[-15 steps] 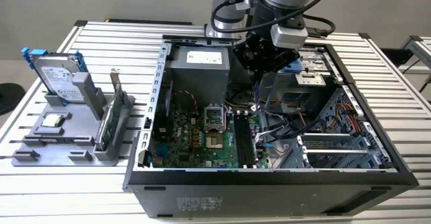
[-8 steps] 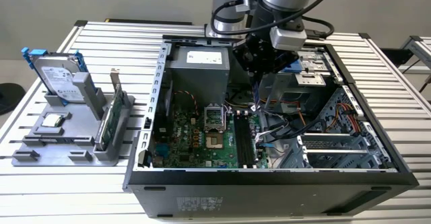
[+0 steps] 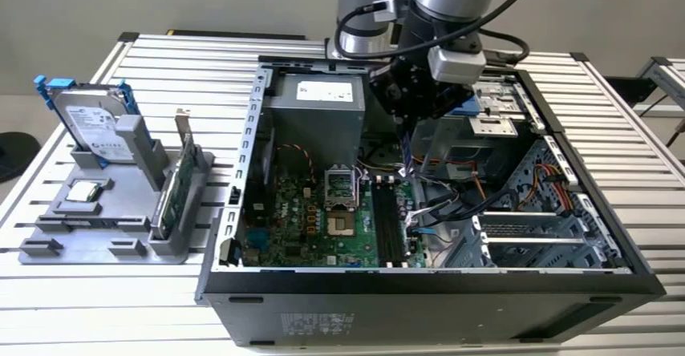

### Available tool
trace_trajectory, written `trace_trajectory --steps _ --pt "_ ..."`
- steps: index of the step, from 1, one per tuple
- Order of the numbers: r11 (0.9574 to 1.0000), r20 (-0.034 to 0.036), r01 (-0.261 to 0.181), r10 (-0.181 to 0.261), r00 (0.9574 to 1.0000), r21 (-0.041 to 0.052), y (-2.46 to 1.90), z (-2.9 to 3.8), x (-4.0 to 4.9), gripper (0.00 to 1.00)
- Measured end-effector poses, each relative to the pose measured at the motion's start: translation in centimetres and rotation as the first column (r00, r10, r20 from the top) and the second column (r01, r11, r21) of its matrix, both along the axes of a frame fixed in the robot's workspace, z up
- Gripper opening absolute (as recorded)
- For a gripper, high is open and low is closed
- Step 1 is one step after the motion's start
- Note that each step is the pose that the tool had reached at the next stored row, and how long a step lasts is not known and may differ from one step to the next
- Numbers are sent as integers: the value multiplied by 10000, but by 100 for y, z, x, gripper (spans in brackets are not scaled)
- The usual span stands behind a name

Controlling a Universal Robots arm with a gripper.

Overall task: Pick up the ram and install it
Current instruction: 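Insert the ram into the slot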

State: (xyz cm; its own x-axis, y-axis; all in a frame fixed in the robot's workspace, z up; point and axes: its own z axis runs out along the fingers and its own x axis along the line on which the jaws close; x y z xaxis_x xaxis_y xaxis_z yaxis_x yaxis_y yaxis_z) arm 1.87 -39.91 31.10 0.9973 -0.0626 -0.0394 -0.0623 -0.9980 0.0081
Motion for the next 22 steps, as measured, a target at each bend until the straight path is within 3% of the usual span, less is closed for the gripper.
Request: trace_trajectory --steps 22 --pt "10000 1 -1 1 10000 -68 0 -71 1 0"
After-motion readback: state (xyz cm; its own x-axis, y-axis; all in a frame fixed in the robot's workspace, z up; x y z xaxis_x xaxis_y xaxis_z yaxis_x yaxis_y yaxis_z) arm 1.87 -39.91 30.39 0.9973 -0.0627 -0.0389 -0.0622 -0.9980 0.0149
